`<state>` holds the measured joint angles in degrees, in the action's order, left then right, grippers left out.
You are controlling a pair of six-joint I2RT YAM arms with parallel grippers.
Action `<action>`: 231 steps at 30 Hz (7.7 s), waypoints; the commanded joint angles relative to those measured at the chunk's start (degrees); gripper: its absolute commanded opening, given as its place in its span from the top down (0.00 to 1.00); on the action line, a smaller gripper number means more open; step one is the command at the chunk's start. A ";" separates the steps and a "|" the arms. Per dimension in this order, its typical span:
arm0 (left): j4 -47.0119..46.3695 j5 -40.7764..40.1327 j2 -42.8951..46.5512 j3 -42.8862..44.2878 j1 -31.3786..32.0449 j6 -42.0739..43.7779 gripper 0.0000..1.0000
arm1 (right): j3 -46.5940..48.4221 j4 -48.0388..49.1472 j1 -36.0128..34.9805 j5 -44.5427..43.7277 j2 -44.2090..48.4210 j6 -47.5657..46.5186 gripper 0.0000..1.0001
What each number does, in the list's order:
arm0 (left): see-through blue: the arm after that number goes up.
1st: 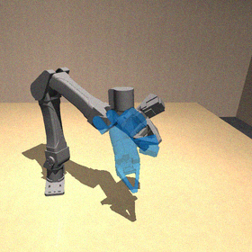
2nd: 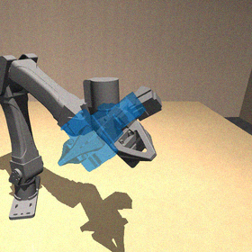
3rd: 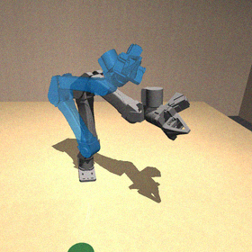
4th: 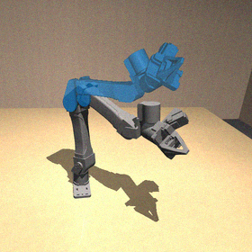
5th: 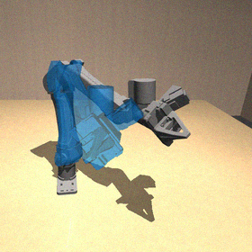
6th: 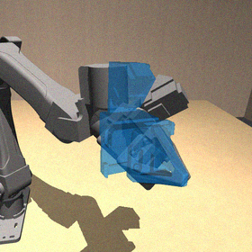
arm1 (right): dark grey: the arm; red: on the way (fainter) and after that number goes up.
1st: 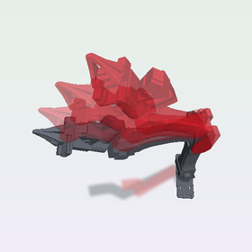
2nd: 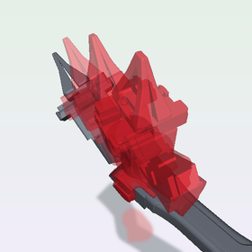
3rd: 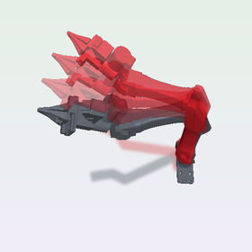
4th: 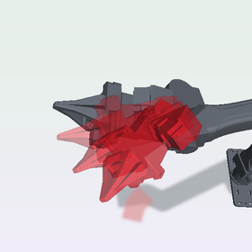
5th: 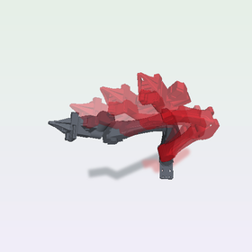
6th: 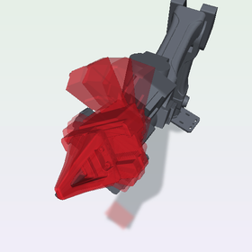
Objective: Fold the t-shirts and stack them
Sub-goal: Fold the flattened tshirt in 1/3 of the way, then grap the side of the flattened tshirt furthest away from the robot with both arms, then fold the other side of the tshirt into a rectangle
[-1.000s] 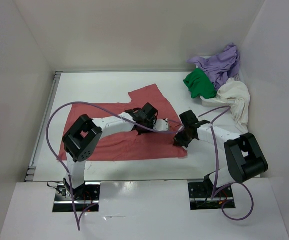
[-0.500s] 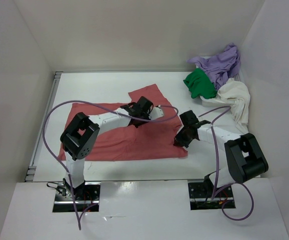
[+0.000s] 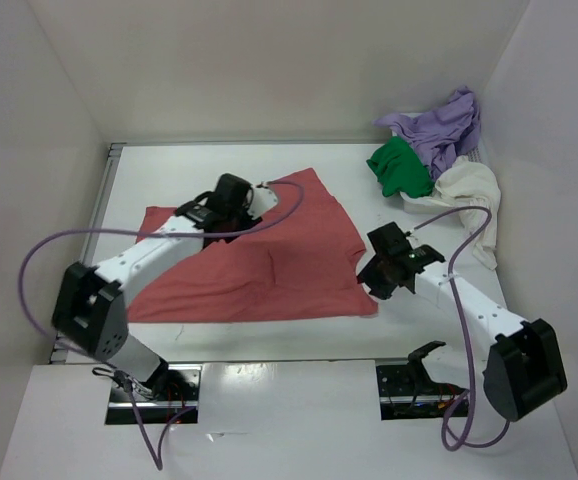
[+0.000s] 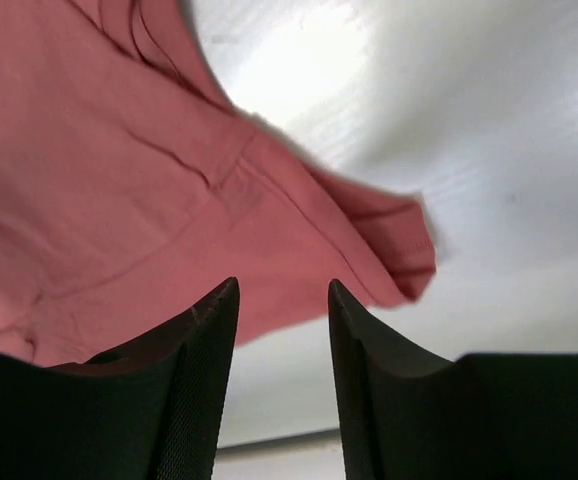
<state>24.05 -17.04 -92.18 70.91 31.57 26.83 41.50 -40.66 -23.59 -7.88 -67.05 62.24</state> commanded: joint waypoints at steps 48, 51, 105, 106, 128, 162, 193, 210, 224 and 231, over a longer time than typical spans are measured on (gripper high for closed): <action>20.07 2.89 27.48 -34.17 -63.12 30.45 1.00 | -0.27 -15.92 -21.48 -2.85 3.50 23.00 1.00; 21.30 2.18 30.91 -34.79 -66.11 33.80 1.00 | -0.27 -17.42 -26.23 -2.23 4.20 27.49 1.00; 21.56 11.16 22.49 -31.89 -70.86 31.18 0.83 | 2.89 -21.56 -40.21 -4.25 -5.38 41.56 0.75; 22.17 11.15 21.88 -31.89 -70.86 30.48 0.68 | 2.89 -21.56 -40.21 -4.25 -5.38 41.56 0.66; 10.86 29.61 -0.97 7.82 -57.00 -0.35 0.23 | 60.43 -0.91 -7.18 -2.33 -40.06 -23.64 0.29; 2.31 24.07 -28.58 17.24 -51.35 -6.88 0.23 | 137.45 -28.33 -3.48 -7.24 -103.99 -35.26 0.34; -1.90 20.03 -1.11 -4.97 -49.24 14.02 1.00 | 75.59 -22.09 -19.11 -12.26 -57.00 -27.72 1.00; 2.58 16.42 21.24 -20.91 -54.24 24.06 1.00 | 27.42 -5.66 -30.71 -4.43 -19.27 -5.11 1.00; 7.49 15.89 27.58 -25.56 -55.57 32.05 0.94 | 23.55 -7.32 -37.31 -4.95 -15.66 1.21 1.00; 8.65 13.62 30.39 -32.48 -55.57 36.27 0.93 | 18.19 -5.31 -38.46 -0.91 -13.20 1.75 1.00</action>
<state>31.53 -1.72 -62.52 42.28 -23.70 59.81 61.54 -48.58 -61.28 -10.17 -82.37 62.61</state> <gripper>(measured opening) 0.067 0.004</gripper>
